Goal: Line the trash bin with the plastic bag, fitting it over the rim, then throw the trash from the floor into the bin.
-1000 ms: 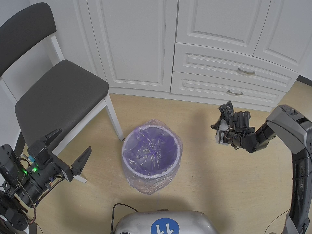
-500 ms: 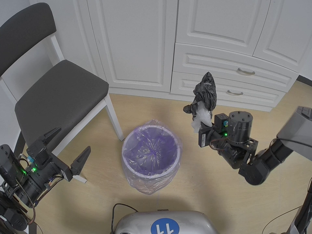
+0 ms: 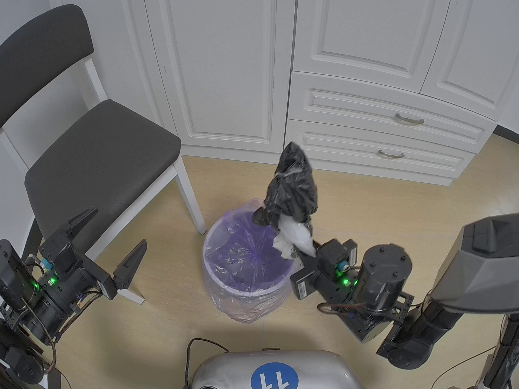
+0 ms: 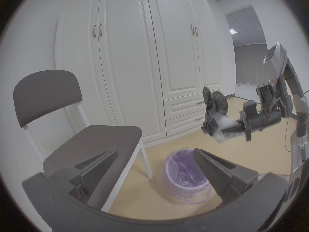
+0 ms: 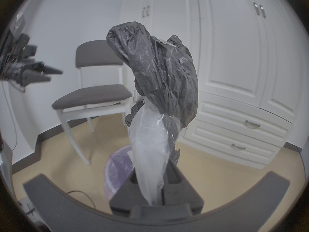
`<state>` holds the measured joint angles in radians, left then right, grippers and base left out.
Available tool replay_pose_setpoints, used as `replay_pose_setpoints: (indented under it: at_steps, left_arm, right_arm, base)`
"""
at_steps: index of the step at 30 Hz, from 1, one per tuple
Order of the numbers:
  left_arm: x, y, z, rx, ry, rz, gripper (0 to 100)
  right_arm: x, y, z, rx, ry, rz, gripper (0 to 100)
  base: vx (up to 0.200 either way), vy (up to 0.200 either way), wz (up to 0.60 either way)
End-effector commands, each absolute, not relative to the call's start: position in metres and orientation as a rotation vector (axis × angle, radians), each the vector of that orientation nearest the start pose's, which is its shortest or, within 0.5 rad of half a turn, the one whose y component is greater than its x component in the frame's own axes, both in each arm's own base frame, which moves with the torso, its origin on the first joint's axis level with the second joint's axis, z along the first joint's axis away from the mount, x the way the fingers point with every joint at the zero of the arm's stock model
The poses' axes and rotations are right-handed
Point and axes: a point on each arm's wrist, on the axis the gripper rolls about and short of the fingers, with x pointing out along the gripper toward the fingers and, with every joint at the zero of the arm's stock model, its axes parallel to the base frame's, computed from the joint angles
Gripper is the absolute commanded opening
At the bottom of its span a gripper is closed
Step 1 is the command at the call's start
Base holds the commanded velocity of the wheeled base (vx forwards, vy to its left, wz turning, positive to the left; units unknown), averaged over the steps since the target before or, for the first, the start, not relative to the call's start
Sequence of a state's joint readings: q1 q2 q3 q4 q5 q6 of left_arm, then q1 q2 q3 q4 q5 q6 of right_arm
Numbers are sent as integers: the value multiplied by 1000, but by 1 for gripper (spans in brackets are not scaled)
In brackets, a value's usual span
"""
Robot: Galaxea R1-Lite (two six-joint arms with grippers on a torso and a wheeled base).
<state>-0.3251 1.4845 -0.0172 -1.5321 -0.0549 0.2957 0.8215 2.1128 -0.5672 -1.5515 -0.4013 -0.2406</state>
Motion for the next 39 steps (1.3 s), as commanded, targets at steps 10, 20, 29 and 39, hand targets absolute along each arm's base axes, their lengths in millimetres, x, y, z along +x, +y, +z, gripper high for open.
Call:
replay_pose_setpoints:
  at_steps: [10, 20, 29, 39]
  left_arm:
    - [156, -53, 139, 284, -118, -365, 100]
    - [157, -53, 141, 283, -126, -359, 100]
    - [158, -51, 142, 283, -131, -348, 100]
    - [157, -51, 145, 279, -150, -345, 100]
  right_arm:
    - [227, 292, 44, -103, 3, 532, 0]
    - [259, 318, 1, 7, 31, 498, 0]
    - [290, 323, -32, 59, 35, 453, 0]
    - [304, 321, -54, 81, 51, 431, 0]
  base:
    - [0, 0, 0]
    - [0, 0, 0]
    - [0, 0, 0]
    - [0, 0, 0]
